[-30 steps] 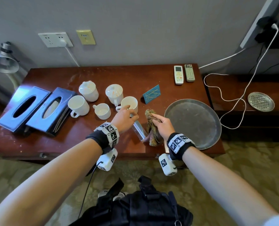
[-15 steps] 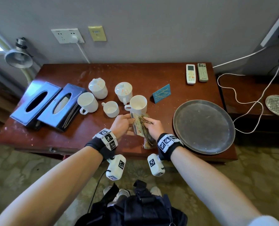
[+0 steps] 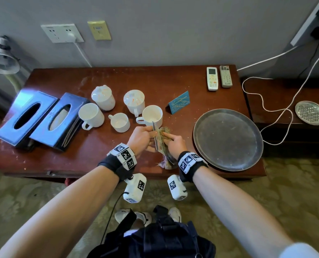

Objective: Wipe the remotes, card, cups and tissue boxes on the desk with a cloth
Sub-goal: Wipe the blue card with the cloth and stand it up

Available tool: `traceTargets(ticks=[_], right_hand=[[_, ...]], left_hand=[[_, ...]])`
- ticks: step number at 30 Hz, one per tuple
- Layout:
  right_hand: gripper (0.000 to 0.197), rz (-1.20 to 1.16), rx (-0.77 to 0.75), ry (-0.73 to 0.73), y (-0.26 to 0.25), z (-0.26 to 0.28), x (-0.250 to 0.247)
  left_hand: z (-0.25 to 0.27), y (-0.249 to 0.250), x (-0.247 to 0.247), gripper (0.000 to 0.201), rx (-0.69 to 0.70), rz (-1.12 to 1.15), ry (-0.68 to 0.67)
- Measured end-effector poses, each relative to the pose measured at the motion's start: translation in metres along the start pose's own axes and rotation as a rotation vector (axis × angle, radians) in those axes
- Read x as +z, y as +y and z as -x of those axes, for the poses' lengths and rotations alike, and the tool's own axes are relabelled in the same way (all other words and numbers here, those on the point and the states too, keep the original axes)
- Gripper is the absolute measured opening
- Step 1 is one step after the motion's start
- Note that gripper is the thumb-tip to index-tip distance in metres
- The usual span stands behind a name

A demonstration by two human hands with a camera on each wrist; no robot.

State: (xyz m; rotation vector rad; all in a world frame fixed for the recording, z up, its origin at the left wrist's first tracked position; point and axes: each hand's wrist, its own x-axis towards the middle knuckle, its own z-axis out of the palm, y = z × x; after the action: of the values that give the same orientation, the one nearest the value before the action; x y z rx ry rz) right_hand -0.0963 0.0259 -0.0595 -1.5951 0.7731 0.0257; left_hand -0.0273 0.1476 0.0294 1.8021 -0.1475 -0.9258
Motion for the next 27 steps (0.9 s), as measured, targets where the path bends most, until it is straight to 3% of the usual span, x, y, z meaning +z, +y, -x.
traceTargets(ticks=[6,10,15,18,24,27], right_hand=[[0.040,-0.124,-0.185,-0.004,-0.001,0.023,-0.009],[0.043,-0.133,-0.160,-0.091,0.019,0.028,-0.015],[0.037,-0.078,-0.011,-0.055,0.024,-0.010,-0.009],[0.037,-0.039,-0.016,-0.057,0.010,-0.024,-0.012],[0.041,-0.192,-0.105,-0.102,0.007,0.023,-0.022],[0.041,-0.199,-0.054,-0.127,0.020,0.049,-0.023]], left_hand=[[-0.003,0.003,0.010,0.023,-0.025,0.066,-0.011],[-0.002,0.007,0.011,0.021,-0.047,0.079,-0.018],[-0.001,0.006,0.007,0.021,-0.052,0.042,-0.021],[0.001,0.009,0.010,0.021,-0.057,0.064,-0.030],[-0.001,0.011,0.016,0.023,-0.072,0.073,-0.046],[-0.001,0.010,0.011,0.025,-0.081,0.071,-0.056]])
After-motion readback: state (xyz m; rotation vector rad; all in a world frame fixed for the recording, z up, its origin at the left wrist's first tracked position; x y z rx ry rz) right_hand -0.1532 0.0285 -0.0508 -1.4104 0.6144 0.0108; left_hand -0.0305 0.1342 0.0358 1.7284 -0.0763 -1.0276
